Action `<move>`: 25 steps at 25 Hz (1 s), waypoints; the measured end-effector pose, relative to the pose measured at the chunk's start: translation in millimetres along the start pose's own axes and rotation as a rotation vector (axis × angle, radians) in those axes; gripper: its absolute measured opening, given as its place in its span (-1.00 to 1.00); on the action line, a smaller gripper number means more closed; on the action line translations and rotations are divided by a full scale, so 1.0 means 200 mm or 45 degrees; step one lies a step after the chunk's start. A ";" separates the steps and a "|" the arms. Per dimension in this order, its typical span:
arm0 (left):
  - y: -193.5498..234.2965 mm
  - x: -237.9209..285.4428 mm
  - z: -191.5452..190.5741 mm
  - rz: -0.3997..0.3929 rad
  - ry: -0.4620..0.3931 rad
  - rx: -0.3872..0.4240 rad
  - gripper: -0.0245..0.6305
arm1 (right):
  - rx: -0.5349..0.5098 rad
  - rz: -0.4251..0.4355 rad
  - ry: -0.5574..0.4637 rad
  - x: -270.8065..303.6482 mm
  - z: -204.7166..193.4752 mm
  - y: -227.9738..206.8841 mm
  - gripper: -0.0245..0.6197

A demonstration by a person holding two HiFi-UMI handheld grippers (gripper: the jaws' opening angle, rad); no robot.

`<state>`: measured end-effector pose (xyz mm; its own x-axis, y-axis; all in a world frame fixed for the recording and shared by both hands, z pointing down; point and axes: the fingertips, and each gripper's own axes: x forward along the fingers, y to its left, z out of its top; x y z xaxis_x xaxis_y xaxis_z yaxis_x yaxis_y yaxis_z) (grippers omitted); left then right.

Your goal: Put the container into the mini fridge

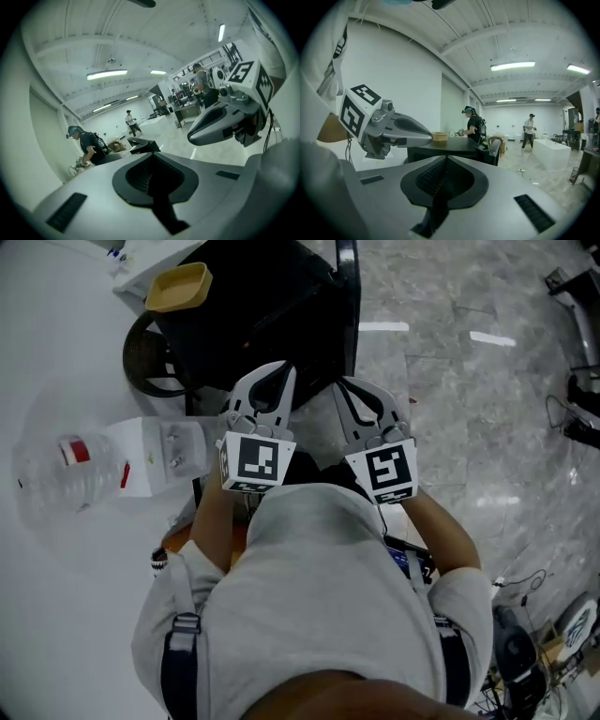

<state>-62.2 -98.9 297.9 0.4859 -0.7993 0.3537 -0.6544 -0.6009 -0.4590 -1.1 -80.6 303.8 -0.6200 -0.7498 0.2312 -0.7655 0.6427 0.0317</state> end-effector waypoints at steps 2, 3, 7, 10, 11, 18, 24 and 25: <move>0.07 0.00 -0.06 0.022 0.066 0.080 -0.89 | -0.024 0.059 -0.002 0.07 0.03 0.04 -0.80; 0.10 0.01 -0.10 0.019 0.102 0.093 -0.89 | -0.037 0.085 -0.002 0.11 0.04 0.06 -0.80; 0.21 0.04 -0.16 -0.018 0.190 0.140 -0.89 | -0.068 0.147 -0.001 0.25 0.10 0.11 -0.80; 0.28 0.06 -0.16 -0.055 0.208 0.221 -0.89 | -0.085 0.172 0.006 0.34 0.16 0.15 -0.80; 0.32 0.07 -0.16 -0.060 0.214 0.252 -0.89 | -0.081 0.181 0.012 0.37 0.17 0.16 -0.80; 0.67 0.05 -0.25 -0.028 0.221 0.348 -0.89 | -0.089 0.256 0.045 0.60 0.27 0.23 -0.80; 0.98 0.02 -0.44 -0.014 0.330 0.363 -0.89 | -0.080 0.268 0.064 0.83 0.32 0.28 -0.80; 1.02 0.02 -0.46 -0.015 0.342 0.377 -0.88 | -0.088 0.272 0.065 0.86 0.33 0.29 -0.80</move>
<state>-247.8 -223.8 280.9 0.2977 -0.7851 0.5431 -0.4355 -0.6179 -0.6546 -164.4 -182.2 280.8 -0.7559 -0.5876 0.2887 -0.6028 0.7967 0.0431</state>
